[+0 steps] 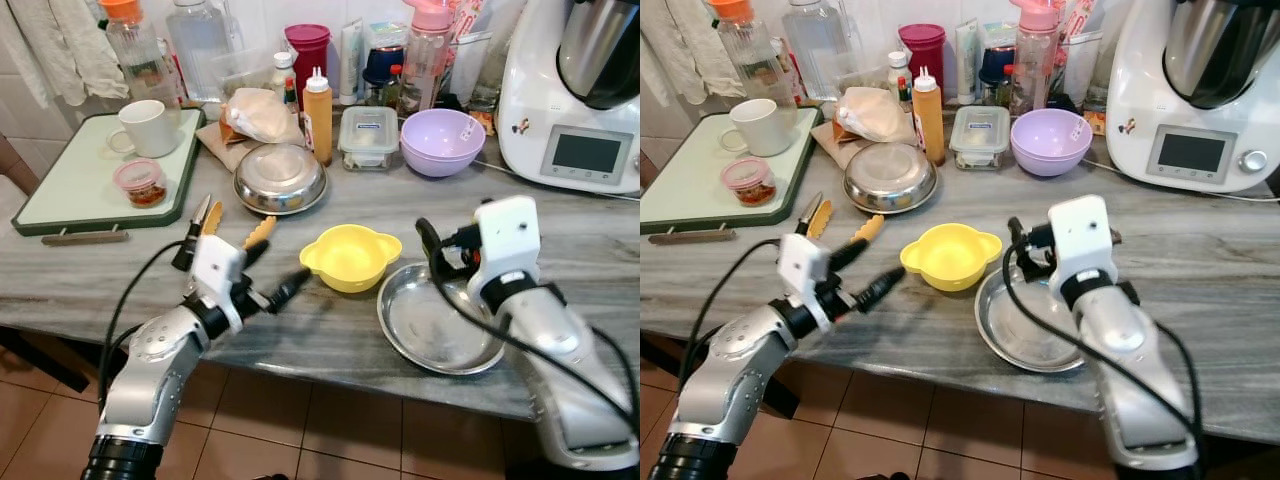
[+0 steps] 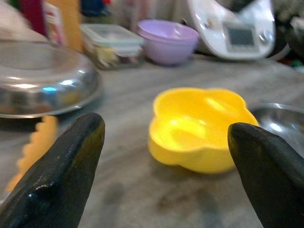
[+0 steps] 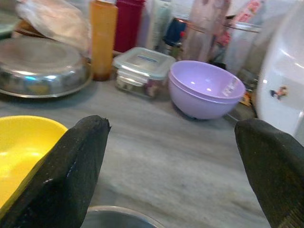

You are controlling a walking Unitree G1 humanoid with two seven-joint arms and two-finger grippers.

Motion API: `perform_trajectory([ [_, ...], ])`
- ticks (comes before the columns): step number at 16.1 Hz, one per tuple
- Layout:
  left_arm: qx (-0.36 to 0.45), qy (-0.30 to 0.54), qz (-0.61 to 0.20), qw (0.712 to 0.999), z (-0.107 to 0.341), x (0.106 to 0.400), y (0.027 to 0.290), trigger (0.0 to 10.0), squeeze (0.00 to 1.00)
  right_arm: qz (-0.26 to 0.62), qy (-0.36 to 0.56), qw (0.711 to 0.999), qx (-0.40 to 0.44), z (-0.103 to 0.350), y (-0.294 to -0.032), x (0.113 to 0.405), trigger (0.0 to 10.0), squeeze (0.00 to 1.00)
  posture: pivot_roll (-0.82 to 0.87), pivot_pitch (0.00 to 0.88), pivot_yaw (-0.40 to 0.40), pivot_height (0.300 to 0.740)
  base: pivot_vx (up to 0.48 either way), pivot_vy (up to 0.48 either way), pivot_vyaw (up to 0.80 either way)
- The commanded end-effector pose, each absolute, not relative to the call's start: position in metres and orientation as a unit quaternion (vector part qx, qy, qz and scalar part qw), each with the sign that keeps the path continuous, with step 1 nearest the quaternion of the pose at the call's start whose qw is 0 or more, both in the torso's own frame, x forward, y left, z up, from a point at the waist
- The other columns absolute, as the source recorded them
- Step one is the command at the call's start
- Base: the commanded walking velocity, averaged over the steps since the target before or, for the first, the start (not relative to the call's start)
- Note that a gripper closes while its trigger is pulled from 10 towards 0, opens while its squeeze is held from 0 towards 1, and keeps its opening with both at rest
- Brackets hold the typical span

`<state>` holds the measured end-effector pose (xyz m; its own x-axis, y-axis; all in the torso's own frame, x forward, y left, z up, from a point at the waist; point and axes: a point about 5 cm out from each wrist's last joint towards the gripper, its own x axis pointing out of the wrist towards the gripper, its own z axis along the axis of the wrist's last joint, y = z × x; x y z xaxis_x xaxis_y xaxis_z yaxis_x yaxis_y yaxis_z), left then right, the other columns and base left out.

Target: Setting the table

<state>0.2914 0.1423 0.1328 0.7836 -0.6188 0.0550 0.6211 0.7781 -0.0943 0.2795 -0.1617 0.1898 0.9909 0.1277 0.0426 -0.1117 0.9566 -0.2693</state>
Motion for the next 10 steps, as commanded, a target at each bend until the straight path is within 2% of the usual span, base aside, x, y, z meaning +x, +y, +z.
perform_trajectory([
  [1, -0.059, -0.033, -0.295, 0.953, 0.139, 0.290, 0.149, 10.0, 0.00, 0.049, -0.035, 0.989, -0.135, 0.186, -0.161, 0.279, 10.0, 0.00, -0.07, 0.081, 0.058, 0.740, 0.000, 0.000, 0.00],
  [4, -0.093, -0.059, -0.219, 0.970, 0.142, 0.289, 0.151, 10.0, 0.00, 0.006, -0.050, 0.993, -0.107, 0.187, -0.169, 0.282, 10.0, 0.00, -0.06, 0.080, 0.052, 0.740, 0.000, 0.000, 0.00],
  [5, -0.095, -0.058, -0.217, 0.970, 0.141, 0.287, 0.148, 10.0, 0.00, 0.005, -0.057, 0.994, -0.096, 0.188, -0.169, 0.283, 10.0, 0.00, -0.05, 0.080, 0.050, 0.740, 0.000, 0.000, 0.00],
  [7, -0.085, -0.059, -0.201, 0.974, 0.138, 0.282, 0.144, 10.0, 0.00, -0.011, -0.047, 0.995, -0.085, 0.187, -0.171, 0.288, 10.0, 0.00, -0.05, 0.076, 0.046, 0.740, 0.000, 0.000, 0.00],
  [9, -0.059, -0.056, -0.122, 0.989, 0.134, 0.283, 0.152, 10.0, 0.00, -0.038, -0.031, 0.997, -0.063, 0.183, -0.174, 0.292, 10.0, 0.00, -0.04, 0.075, 0.046, 0.740, 0.000, 0.000, 0.00],
  [10, -0.057, -0.048, -0.104, 0.992, 0.131, 0.283, 0.155, 10.0, 0.00, -0.001, -0.046, 0.999, 0.018, 0.183, -0.168, 0.291, 10.0, 0.00, -0.04, 0.075, 0.046, 0.740, 0.000, 0.000, 0.00],
])
